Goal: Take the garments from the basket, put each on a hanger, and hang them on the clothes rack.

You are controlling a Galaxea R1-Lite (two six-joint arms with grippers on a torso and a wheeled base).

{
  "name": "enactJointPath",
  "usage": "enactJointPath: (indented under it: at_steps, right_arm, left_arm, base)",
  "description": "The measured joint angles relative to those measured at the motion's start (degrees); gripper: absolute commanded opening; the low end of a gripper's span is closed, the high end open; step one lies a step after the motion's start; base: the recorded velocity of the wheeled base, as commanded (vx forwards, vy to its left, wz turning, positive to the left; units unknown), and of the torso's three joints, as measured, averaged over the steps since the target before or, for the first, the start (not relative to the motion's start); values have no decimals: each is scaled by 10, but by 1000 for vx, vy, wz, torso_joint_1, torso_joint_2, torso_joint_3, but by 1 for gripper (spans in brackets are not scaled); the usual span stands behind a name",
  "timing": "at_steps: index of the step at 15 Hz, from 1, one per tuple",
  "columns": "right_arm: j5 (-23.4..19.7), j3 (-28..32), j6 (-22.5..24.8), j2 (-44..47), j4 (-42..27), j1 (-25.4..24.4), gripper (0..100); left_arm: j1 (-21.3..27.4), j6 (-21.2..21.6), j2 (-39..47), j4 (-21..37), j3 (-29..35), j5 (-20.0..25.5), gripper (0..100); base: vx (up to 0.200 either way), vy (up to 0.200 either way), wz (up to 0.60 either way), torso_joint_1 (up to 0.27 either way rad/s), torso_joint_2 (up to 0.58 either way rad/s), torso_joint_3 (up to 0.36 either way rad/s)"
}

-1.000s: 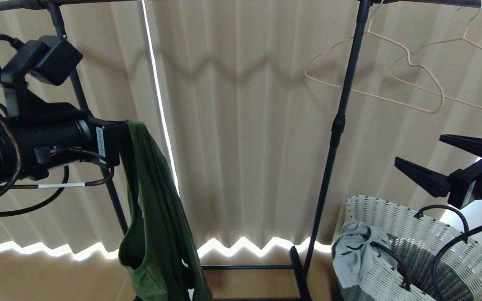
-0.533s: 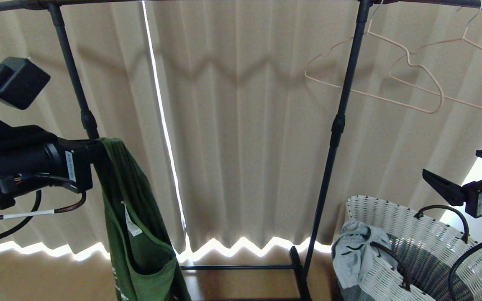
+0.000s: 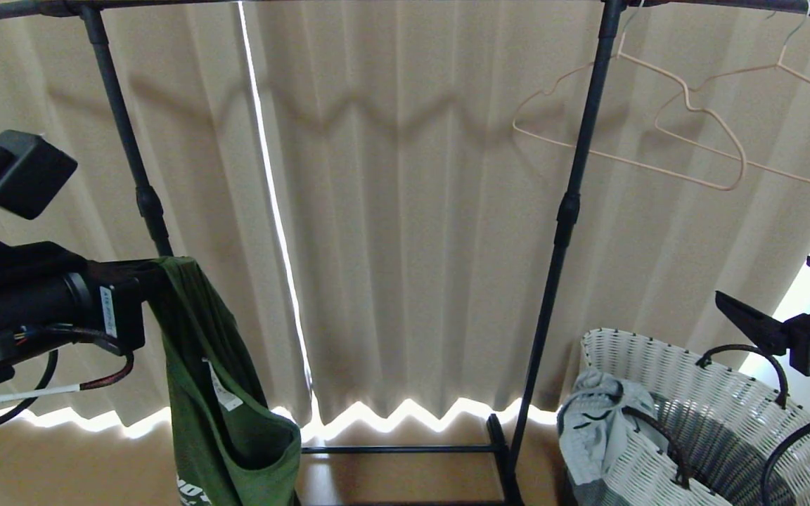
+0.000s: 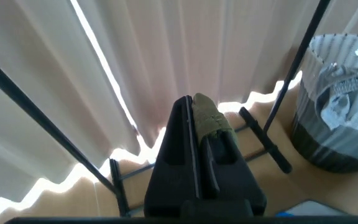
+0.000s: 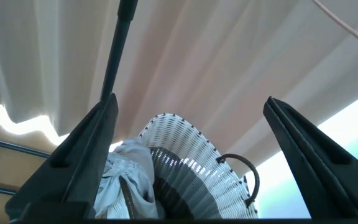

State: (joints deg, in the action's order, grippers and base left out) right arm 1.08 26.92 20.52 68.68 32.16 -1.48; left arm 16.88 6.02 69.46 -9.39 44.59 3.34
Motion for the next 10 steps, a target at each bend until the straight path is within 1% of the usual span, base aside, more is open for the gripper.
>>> enactJointPath:
  at_steps: [1, 2, 4, 6, 10]
  right_arm:
    - [0, 0, 0, 0, -1, 0, 100]
    - [-1, 0, 0, 0, -1, 0, 100]
    - [-1, -1, 0, -1, 0, 0, 100]
    - [-1, -1, 0, -1, -1, 0, 100]
    - [-1, -3, 0, -6, 0, 0, 100]
  left_arm:
    - [0, 5, -1, -11, -8, 0, 0]
    - [0, 21, -1, -33, -21, 0, 0]
    - [-11, 51, -1, -98, -56, 0, 0]
    - [-26, 59, 2, -152, -81, 1, 0]
    - [-32, 59, -6, -155, -107, 7, 0]
  base:
    - [0, 0, 0, 51, -222, -163]
    - [0, 0, 0, 90, -320, -242]
    - [0, 0, 0, 66, -222, -276]
    - [0, 0, 0, 163, -539, -298]
    - [0, 0, 0, 175, -481, -283]
